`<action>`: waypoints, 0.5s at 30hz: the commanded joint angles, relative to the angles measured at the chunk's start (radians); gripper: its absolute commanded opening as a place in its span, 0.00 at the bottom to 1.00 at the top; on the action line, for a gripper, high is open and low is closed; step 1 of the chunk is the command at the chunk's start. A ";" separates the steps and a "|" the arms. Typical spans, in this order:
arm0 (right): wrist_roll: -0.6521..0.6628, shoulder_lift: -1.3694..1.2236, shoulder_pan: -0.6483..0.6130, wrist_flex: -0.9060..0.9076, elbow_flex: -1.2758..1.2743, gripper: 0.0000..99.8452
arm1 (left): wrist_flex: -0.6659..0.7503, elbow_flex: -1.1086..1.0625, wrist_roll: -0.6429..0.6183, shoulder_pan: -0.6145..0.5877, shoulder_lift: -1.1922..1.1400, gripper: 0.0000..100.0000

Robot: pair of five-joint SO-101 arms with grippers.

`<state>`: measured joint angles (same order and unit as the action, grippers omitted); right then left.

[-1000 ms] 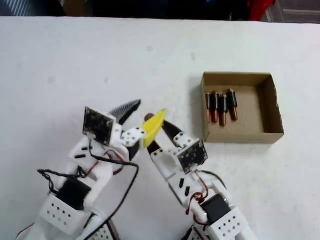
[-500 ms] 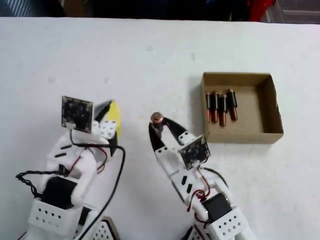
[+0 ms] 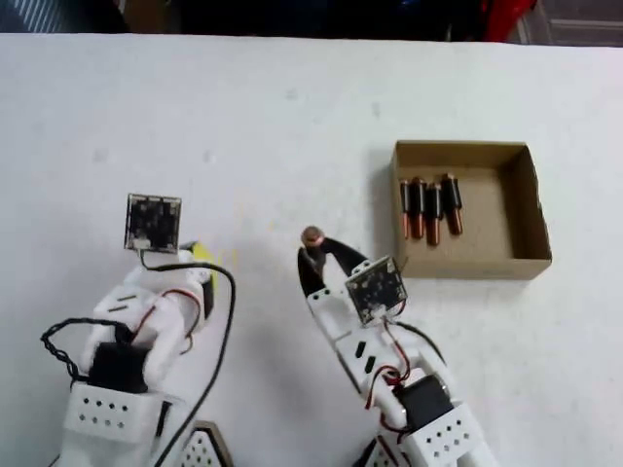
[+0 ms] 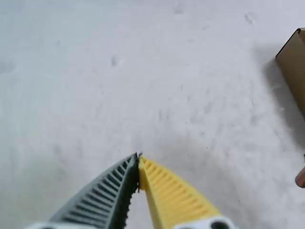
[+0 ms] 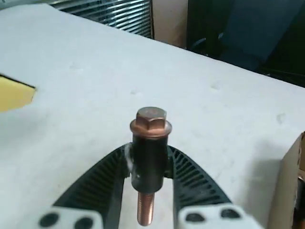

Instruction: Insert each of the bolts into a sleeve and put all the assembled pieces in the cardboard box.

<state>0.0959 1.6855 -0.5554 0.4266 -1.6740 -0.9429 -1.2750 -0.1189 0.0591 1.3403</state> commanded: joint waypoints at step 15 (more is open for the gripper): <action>0.074 0.007 0.289 0.355 0.407 0.02 | -0.181 -0.003 0.000 -0.015 0.476 0.02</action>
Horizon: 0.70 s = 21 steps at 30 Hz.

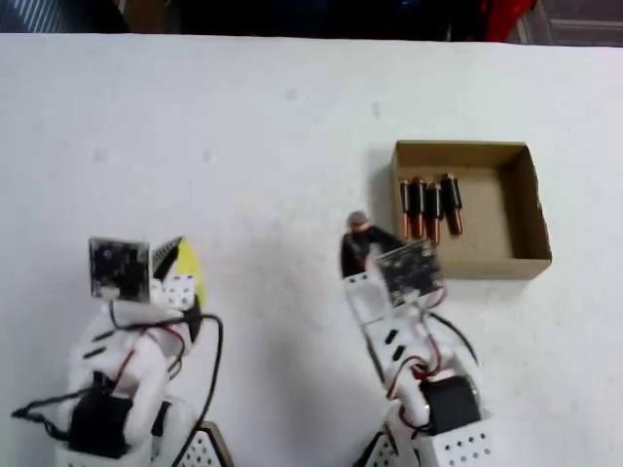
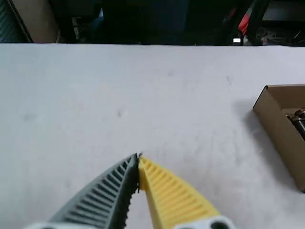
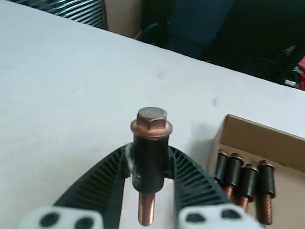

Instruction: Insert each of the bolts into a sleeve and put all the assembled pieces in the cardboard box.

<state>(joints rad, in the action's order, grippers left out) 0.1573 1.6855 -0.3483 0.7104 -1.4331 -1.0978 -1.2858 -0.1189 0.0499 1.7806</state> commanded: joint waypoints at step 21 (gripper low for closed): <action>0.097 -0.940 0.349 0.254 0.885 0.03 | -0.178 0.114 0.008 -0.070 0.041 0.02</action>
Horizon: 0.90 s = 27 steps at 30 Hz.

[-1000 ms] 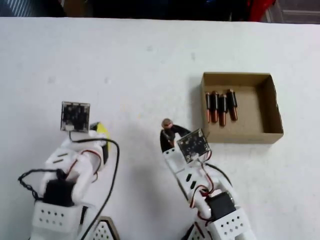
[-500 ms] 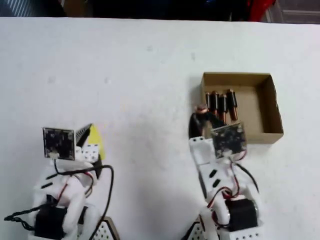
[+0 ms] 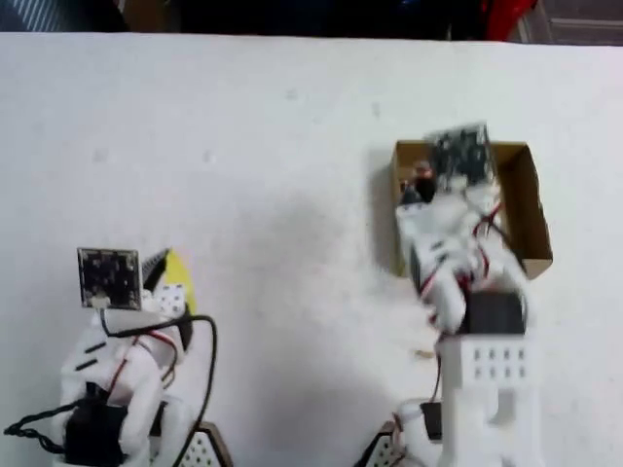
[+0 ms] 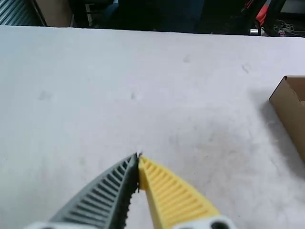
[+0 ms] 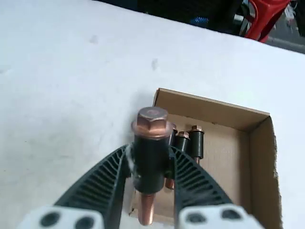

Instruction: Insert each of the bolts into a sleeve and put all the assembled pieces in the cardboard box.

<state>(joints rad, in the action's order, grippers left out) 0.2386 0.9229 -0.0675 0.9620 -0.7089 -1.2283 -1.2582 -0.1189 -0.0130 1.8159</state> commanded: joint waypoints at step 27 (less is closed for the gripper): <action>0.117 -1.144 0.259 0.148 0.786 0.03 | 0.215 -0.265 0.005 -0.163 0.005 0.02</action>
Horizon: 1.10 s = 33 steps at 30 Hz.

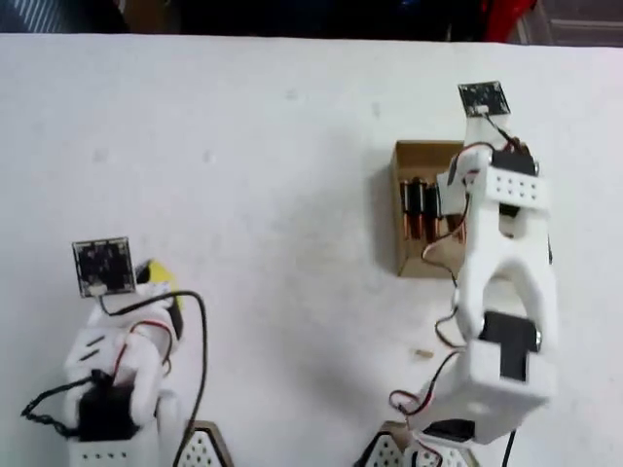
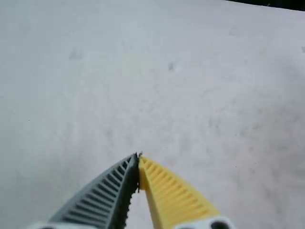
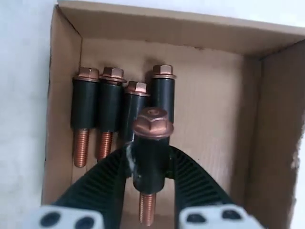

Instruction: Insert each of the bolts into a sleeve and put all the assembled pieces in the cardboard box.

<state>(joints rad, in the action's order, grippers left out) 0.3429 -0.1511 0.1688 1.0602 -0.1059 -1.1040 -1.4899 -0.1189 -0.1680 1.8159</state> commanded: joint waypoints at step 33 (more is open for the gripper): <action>0.002 -0.587 0.030 0.704 1.292 0.05 | 0.239 -0.164 0.008 -0.002 0.005 0.02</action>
<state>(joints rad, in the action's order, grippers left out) 0.3429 -0.8170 0.2271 1.6939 1.0602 -0.8938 -1.6602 -0.1189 -0.1680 1.8128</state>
